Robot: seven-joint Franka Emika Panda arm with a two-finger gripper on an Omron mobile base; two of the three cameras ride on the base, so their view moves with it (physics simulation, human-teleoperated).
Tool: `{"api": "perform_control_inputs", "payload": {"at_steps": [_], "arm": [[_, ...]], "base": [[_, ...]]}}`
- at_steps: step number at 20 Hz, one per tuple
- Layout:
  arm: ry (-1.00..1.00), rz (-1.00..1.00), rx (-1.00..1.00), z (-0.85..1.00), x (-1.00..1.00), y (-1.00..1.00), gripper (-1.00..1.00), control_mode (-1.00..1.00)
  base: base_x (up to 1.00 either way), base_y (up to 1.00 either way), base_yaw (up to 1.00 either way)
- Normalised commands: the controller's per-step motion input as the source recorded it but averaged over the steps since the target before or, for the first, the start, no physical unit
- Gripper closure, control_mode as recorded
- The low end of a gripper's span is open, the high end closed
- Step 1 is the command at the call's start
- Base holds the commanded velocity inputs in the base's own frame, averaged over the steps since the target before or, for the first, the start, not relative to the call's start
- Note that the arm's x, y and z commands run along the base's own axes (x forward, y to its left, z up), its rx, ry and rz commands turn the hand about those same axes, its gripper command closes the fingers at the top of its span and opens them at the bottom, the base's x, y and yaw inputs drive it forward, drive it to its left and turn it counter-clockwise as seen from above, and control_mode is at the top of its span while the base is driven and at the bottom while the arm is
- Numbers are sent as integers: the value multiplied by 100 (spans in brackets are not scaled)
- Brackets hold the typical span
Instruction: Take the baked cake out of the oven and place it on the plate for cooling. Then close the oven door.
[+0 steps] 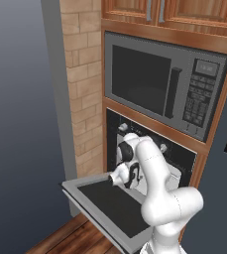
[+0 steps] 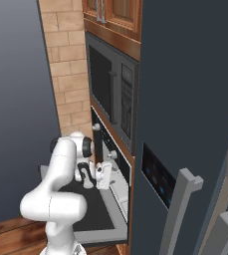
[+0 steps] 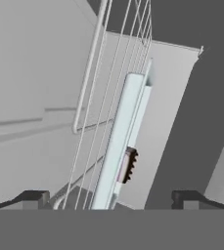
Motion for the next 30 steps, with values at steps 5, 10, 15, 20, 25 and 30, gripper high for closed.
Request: {"api": "perform_control_inputs", "payload": {"at_steps": [5,10,15,20,25,30], "arm": [[0,5,0,-29,55,0,-100,-100],[0,5,0,-36,47,-2,-100,-100],[4,4,0,-44,48,-12,-100,-100],[8,3,1,-44,49,-9,-100,-100],[12,4,3,-40,35,-1,-100,-100],[25,6,11,-30,9,19,100,-100]], "base": [[0,0,0],[0,0,0],[0,0,0],[0,0,0],[0,0,0],[0,0,0]]}}
